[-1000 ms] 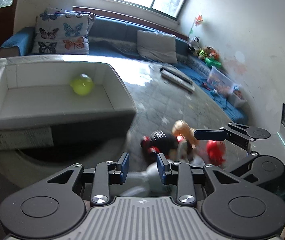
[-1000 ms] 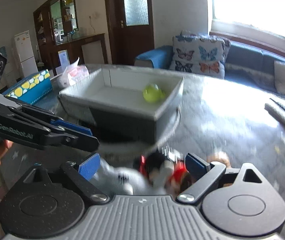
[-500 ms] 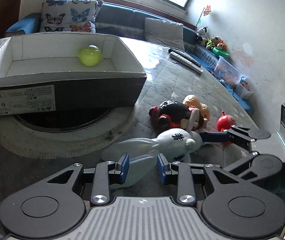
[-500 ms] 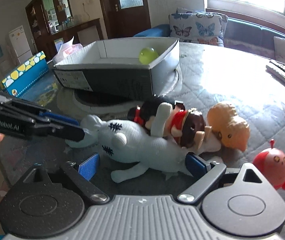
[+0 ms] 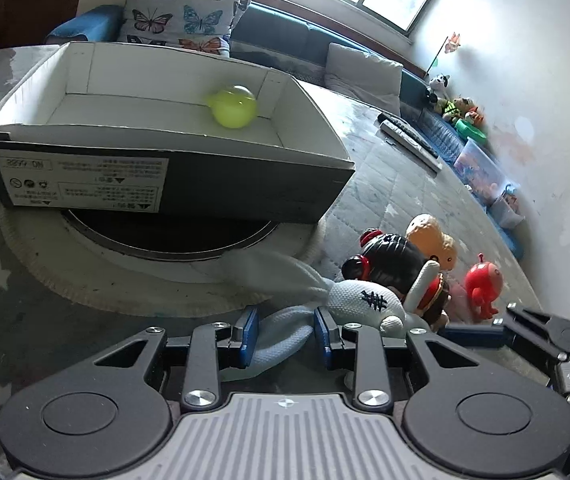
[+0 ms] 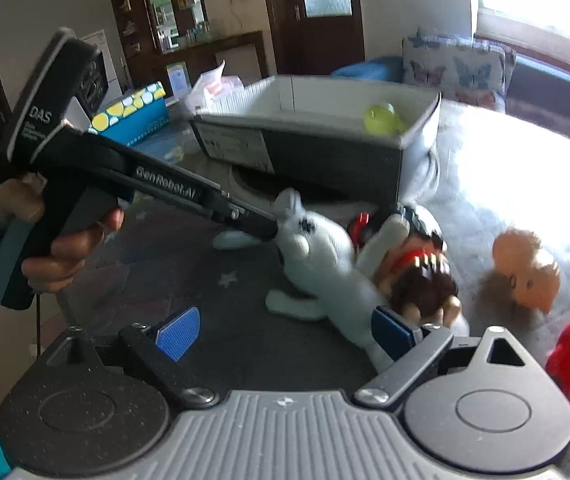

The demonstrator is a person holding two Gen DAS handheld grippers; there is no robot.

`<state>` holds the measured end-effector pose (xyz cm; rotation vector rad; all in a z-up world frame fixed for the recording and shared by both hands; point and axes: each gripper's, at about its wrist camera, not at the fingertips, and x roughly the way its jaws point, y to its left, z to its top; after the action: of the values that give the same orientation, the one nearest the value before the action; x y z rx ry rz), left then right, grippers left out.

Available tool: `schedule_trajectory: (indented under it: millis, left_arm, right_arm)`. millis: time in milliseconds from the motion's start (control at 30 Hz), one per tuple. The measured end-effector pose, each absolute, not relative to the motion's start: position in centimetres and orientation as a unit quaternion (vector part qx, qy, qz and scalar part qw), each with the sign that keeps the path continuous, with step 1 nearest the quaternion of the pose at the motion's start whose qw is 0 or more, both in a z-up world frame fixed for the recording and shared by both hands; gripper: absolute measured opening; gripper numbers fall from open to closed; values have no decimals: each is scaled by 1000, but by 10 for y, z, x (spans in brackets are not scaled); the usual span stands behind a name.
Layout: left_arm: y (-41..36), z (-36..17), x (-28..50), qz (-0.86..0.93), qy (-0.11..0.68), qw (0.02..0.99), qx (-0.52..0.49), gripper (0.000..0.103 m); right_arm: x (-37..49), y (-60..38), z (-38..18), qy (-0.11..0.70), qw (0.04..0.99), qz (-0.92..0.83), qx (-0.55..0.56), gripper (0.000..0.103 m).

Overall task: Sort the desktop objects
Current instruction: 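Move the left tool to the white plush rabbit and grasp it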

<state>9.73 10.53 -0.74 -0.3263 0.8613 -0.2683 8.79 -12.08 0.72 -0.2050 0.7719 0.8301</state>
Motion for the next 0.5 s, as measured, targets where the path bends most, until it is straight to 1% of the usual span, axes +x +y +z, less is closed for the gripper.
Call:
schedule_trajectory:
  millis: [100,300,500]
  left_arm:
    - [105,-4,93,-140,411,886,-164,32]
    - [99,-5,90,-162,418,875,-184,32]
    - [95,-10,98,-166,425,866,-204,32]
  right_arm:
    - [91,-117,13,354,843,390,-107,95]
    - [112,-112,1,370,841,380,-111,94]
    - [106,-104,-5,380,827,396,-121,94]
